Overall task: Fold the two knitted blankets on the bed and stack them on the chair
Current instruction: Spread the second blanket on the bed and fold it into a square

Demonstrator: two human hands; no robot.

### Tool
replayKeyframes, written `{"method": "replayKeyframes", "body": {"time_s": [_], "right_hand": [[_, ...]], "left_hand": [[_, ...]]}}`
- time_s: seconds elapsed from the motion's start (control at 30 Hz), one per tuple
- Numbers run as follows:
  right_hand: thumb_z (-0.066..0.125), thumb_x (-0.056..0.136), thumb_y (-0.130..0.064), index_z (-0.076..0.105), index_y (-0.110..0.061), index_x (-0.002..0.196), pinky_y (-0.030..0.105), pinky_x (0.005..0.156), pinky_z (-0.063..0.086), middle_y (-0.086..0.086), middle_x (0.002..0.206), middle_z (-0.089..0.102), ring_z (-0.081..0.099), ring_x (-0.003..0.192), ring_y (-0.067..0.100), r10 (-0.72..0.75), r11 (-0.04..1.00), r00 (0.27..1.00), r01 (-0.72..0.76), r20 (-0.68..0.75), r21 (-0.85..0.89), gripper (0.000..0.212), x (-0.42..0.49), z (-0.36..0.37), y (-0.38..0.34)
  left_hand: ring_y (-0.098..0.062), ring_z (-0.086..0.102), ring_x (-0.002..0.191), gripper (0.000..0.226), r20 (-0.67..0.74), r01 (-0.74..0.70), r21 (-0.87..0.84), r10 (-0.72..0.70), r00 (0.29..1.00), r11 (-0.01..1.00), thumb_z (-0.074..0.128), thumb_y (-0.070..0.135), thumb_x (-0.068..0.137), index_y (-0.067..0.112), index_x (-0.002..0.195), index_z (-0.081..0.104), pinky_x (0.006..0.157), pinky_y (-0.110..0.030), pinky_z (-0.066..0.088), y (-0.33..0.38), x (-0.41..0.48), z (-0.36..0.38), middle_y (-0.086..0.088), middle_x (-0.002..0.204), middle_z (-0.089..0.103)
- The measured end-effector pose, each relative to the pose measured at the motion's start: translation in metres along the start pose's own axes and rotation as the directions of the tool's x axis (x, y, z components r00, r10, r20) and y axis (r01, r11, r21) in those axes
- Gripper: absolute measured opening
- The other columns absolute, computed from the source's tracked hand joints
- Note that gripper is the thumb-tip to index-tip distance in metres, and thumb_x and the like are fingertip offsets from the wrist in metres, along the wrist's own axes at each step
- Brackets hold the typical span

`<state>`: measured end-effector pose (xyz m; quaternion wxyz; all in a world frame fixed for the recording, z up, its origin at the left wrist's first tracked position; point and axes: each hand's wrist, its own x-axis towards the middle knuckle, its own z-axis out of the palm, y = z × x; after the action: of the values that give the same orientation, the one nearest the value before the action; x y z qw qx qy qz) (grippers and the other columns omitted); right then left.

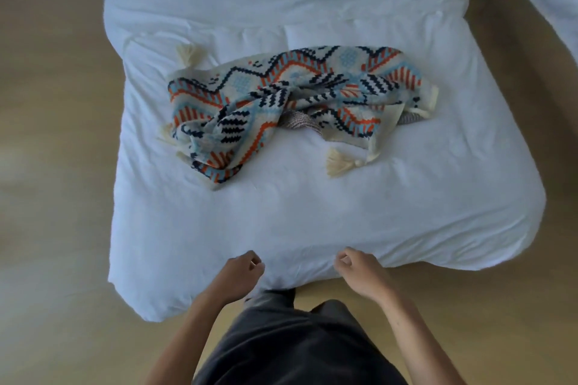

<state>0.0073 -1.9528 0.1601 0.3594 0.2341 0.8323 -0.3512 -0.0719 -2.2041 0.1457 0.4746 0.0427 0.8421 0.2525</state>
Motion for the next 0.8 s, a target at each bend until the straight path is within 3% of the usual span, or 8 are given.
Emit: {"method": "replayKeyframes", "body": {"time_s": [0.13,0.4,0.6,0.73,0.8], "right_hand": [[0.04,0.095,-0.034,0.051,-0.017,0.126,0.027,0.084,0.046,0.001,0.127,0.057,0.055,0.109,0.015,-0.024,0.998,0.999,0.026,0.037,-0.062,0.036,0.039,-0.03,-0.031],[0.043,0.094,-0.036,0.053,-0.019,0.123,0.024,0.078,0.041,0.002,0.124,0.058,0.056,0.104,0.016,-0.107,0.978,0.983,0.132,0.15,-0.165,0.035,0.122,-0.054,-0.083],[0.044,0.093,-0.033,0.055,-0.017,0.12,0.03,0.086,0.046,0.002,0.125,0.058,0.056,0.106,0.021,-0.193,0.934,0.95,0.255,0.245,-0.25,0.033,0.193,-0.049,-0.131],[0.041,0.094,-0.03,0.05,-0.016,0.126,0.033,0.089,0.045,0.006,0.127,0.055,0.053,0.11,0.023,-0.255,0.889,0.933,0.329,0.254,-0.318,0.036,0.228,-0.031,-0.159],[0.039,0.096,-0.027,0.043,-0.016,0.133,0.035,0.091,0.043,0.006,0.133,0.05,0.046,0.118,0.023,-0.322,0.837,0.91,0.402,0.26,-0.372,0.039,0.246,-0.013,-0.171]], "left_hand": [[-0.014,0.055,0.09,0.023,-0.031,0.02,-0.041,-0.022,0.999,0.999,0.041,0.033,0.096,0.018,0.105,0.055,0.072,-0.026,0.044,0.007,0.03,-0.031,0.004,0.101,0.059],[-0.02,0.054,0.099,0.028,-0.066,0.137,-0.091,-0.143,0.987,0.986,0.04,0.034,0.097,0.015,0.111,0.054,0.084,-0.033,0.047,0.004,0.073,-0.067,-0.004,0.111,0.059],[-0.018,0.053,0.09,0.022,-0.134,0.247,-0.196,-0.275,0.952,0.949,0.041,0.03,0.095,0.016,0.105,0.055,0.076,-0.029,0.045,-0.019,0.105,-0.07,-0.005,0.109,0.06],[-0.023,0.048,0.115,0.033,-0.206,0.25,-0.132,-0.274,0.939,0.959,0.044,0.026,0.095,0.013,0.125,0.048,0.093,-0.033,0.041,-0.037,0.134,-0.081,-0.008,0.129,0.049],[-0.025,0.038,0.127,0.043,-0.309,0.214,-0.063,-0.223,0.925,0.975,0.045,0.021,0.093,0.012,0.135,0.038,0.1,-0.037,0.038,-0.049,0.154,-0.098,-0.009,0.141,0.037]]}}
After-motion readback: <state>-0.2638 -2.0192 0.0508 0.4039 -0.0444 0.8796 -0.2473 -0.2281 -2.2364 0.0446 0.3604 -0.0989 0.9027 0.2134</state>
